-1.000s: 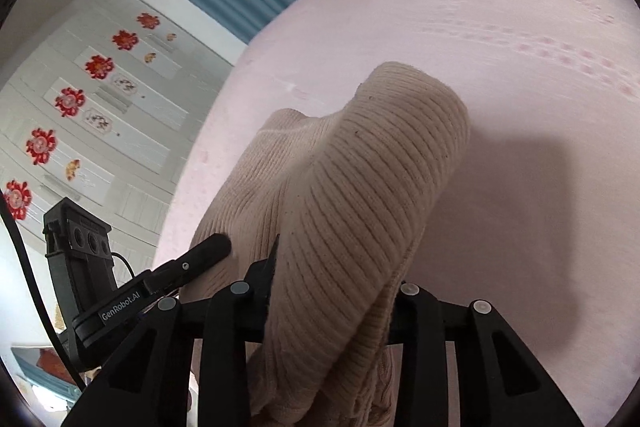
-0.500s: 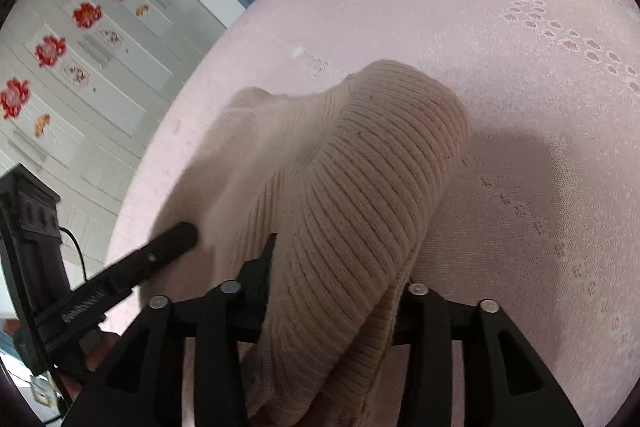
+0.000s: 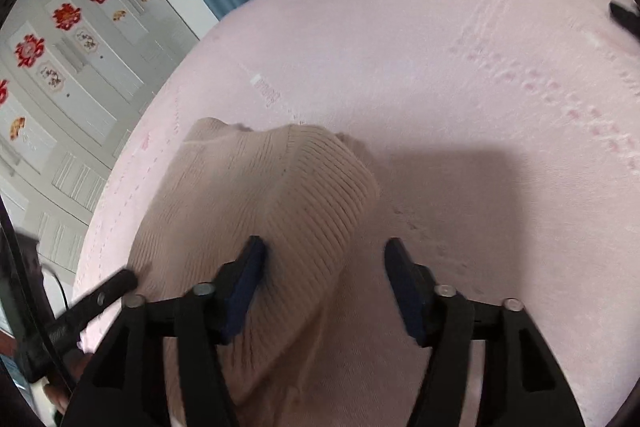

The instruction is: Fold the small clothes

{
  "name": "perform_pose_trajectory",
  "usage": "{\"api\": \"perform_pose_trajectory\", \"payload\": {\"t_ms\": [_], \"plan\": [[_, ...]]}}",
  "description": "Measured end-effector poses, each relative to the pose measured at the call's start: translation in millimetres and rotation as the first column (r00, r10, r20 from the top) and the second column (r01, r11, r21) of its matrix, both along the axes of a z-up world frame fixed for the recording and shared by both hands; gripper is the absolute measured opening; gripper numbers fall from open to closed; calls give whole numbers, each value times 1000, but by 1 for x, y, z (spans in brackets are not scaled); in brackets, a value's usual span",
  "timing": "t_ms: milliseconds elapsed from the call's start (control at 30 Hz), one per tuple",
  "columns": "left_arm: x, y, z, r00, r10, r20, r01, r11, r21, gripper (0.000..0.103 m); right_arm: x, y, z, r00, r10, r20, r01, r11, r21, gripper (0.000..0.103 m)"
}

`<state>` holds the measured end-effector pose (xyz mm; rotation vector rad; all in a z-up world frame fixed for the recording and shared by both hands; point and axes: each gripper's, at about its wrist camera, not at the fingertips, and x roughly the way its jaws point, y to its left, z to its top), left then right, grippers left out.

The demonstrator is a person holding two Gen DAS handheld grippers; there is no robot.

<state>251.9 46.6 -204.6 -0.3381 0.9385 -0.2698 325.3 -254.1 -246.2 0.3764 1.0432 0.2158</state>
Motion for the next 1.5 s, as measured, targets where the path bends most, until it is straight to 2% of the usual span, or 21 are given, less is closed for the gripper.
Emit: {"api": "perform_pose_trajectory", "payload": {"t_ms": [33, 67, 100, 133, 233, 300, 333, 400, 433, 633, 700, 833, 900, 967, 1133, 1200, 1233, 1300, 1367, 1433, 1500], "plan": [[-2, 0, 1, 1000, 0, 3, 0, 1000, -1, 57, 6, 3, -2, 1000, 16, 0, -16, 1000, 14, 46], [-4, 1, 1, 1000, 0, 7, 0, 1000, -3, 57, 12, 8, 0, 1000, 28, 13, -28, 1000, -2, 35], [-5, 3, 3, 1000, -3, 16, 3, 1000, -11, 57, 18, 14, 3, 998, 43, 38, -41, 999, -34, 12], [-7, 4, 4, 1000, -8, 27, 8, 1000, -20, 57, 24, 18, 10, 993, 86, 75, -83, 995, -48, 11], [-11, 5, 10, 998, -17, 57, 19, 999, -29, 57, 28, 18, 37, 965, 133, 225, -135, 991, -6, 10], [-13, 4, 12, 998, -20, 67, 22, 999, -29, 57, 32, 17, 38, 960, 130, 250, -132, 991, -9, 10], [-12, 3, 12, 998, -20, 62, 22, 999, -26, 57, 37, 17, 30, 966, 131, 225, -126, 991, -36, 10], [-12, 2, 10, 999, -31, 45, 32, 999, -27, 57, 52, 20, -7, 991, 120, 62, -112, 987, -114, 10], [-12, 1, 10, 999, -34, 41, 35, 999, -24, 57, 51, 18, -17, 993, 113, 37, -107, 985, -137, 10], [-17, -3, 7, 998, -58, 25, 59, 998, -12, 57, 24, 3, 5, 992, 90, 84, -82, 992, -91, 13], [-20, -3, 6, 998, -56, 7, 56, 998, -7, 57, 25, 8, 2, 995, 90, 41, -84, 986, -146, 26], [-31, 3, 9, 999, -50, 10, 50, 998, 38, 58, -11, -6, 20, 998, 49, 40, -46, 996, -79, 27], [-40, 7, 7, 999, -48, 1, 47, 998, 51, 58, -29, -6, 32, 996, 65, 57, -62, 996, -58, 38], [-49, 9, 1, 999, -48, -19, 48, 998, 47, 58, -48, 3, 39, 991, 115, 70, -109, 991, -76, 40], [-67, 7, -13, 998, -34, -54, 37, 998, 47, 58, -56, 27, 28, 992, 124, 33, -119, 984, -129, 39], [-66, 5, -20, 997, -24, -78, 27, 999, 41, 58, -50, 32, 16, 994, 109, 0, -107, 984, -144, 15], [-67, 5, -21, 996, -20, -87, 24, 999, 43, 58, -50, 35, 14, 993, 117, 4, -115, 981, -157, 14], [-65, 5, -23, 996, -20, -92, 25, 999, 48, 58, -59, 43, 28, 981, 170, 93, -145, 963, -228, 12], [-64, 6, -22, 996, -28, -88, 33, 998, 52, 58, -71, 25, 44, 973, 145, 182, -130, 987, -92, 12], [-64, 9, -20, 995, -56, -76, 57, 998, 11, 58, -71, 12, 39, 983, 97, 159, -87, 994, -66, 12], [-64, 12, -16, 997, -59, -52, 57, 998, -25, 58, -63, 14, 13, 994, 88, 63, -77, 985, -154, 12]]}}
